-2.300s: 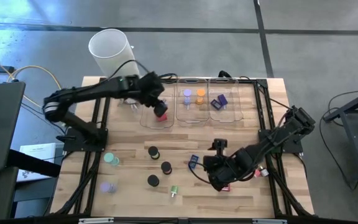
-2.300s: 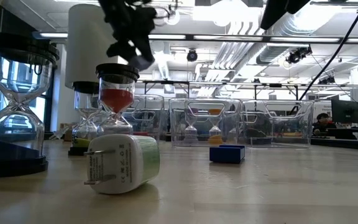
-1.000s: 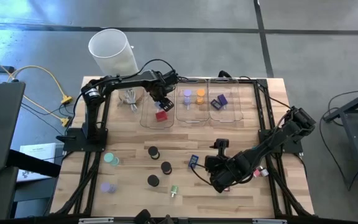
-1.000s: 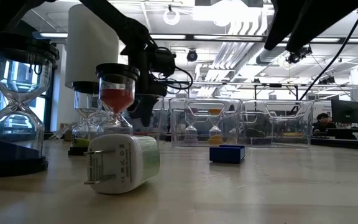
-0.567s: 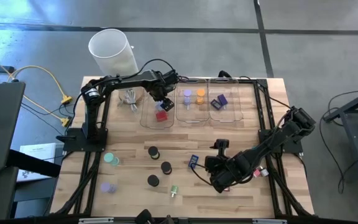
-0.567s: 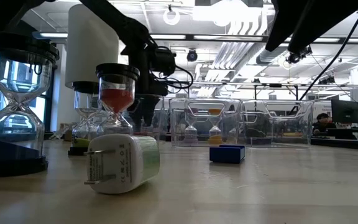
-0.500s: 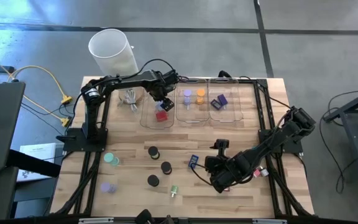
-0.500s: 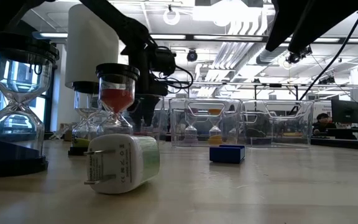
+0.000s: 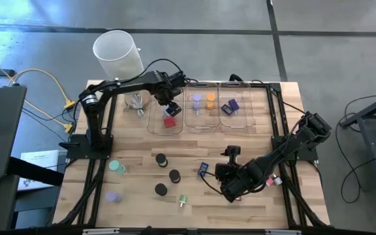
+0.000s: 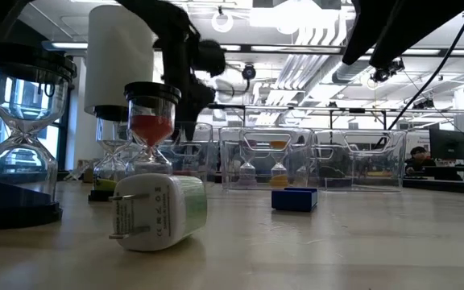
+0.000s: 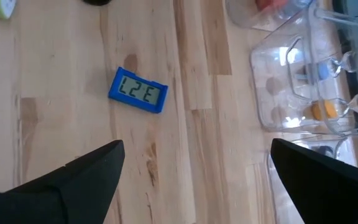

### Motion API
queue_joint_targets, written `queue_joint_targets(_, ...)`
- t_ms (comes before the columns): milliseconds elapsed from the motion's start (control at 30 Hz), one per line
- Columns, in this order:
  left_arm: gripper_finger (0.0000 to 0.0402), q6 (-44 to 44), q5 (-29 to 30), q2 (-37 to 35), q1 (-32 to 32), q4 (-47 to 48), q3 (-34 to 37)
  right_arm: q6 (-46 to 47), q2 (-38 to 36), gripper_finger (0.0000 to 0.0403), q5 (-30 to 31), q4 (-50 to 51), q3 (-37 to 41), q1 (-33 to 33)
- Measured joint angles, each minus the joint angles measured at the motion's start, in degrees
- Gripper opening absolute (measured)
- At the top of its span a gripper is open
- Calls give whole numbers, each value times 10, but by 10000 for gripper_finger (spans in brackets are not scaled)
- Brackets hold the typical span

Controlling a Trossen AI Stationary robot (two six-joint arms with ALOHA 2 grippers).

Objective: Pick & Place Office items
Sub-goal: Put the light blue digital clock into the right transparent bin

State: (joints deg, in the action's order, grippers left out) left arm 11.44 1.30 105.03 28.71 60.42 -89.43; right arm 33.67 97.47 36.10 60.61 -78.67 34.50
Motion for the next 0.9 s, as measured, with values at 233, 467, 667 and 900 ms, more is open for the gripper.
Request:
queue_joint_targets(233, 271, 68, -1, -78, -46, 74, -6, 95, -2, 395, 19, 30, 0, 0)
queue_joint_targets(467, 271, 105, 3, -129, -139, 166, -6, 189, -2, 395, 12, 57, 0, 0)
queue_joint_targets(667, 271, 127, 5, -158, -233, 216, -6, 332, -28, 395, 12, 165, 0, 1)
queue_joint_targets(900, 271, 214, 51, -183, -370, 265, -1, 520, -75, 395, -8, 279, 0, 37)
